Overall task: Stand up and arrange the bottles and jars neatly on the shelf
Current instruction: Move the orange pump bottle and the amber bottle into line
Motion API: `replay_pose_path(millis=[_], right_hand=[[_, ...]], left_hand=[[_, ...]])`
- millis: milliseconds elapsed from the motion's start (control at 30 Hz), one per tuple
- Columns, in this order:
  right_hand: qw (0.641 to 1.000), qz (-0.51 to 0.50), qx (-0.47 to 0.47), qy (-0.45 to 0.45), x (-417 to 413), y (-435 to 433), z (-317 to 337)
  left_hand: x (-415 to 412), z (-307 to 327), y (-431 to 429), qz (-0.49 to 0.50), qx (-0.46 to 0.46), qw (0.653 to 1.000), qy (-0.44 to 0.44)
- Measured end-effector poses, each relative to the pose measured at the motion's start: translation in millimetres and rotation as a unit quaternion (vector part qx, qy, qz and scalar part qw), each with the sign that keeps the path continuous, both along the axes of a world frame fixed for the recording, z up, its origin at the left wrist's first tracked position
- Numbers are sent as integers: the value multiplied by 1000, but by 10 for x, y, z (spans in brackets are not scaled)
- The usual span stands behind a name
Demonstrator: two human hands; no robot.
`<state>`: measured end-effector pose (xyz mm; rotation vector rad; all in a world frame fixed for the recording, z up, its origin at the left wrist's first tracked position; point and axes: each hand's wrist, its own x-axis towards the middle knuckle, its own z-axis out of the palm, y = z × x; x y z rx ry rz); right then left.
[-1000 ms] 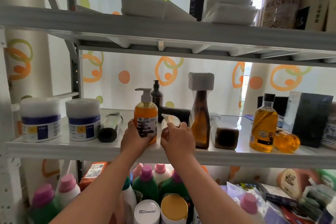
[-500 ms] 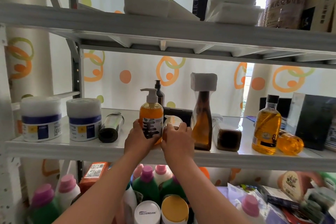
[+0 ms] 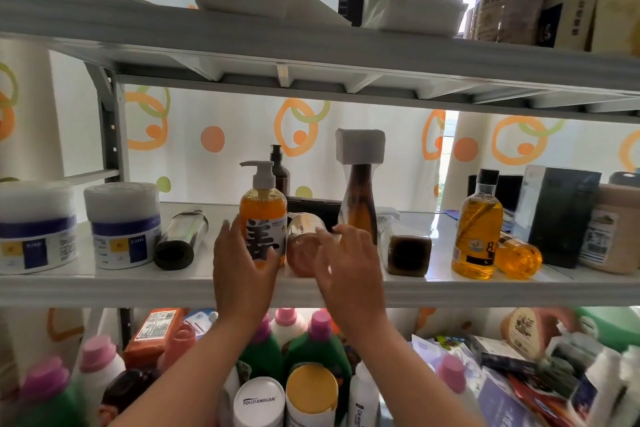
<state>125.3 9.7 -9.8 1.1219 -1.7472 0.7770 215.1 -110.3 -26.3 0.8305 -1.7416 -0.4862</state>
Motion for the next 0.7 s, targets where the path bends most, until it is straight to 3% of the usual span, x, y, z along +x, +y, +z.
replay_pose_path(millis=[100,167,267,367,500,700], right_hand=[[994,-62,-70,-58,-361,300,18],[984,-107,-63,-128,-606,438,23],[963,-131,12,-236,-800,581,19],[954,-118,45,-273,-871,608,-11],[953,-111,19,-280,-880,548,-35],[951,-97,-43,-291,-1006,633,-82]], left_hand=[[-111,-22,467,-41,-128,990,50],[-287,0,734,-108,-141,984,31],[-572,158,951,-153,-92,984,29],[-802,349,925,-137,-50,989,-17],[-956,451,836,-96,-81,983,-137],[-1044,493,827,-120,-15,981,-154]])
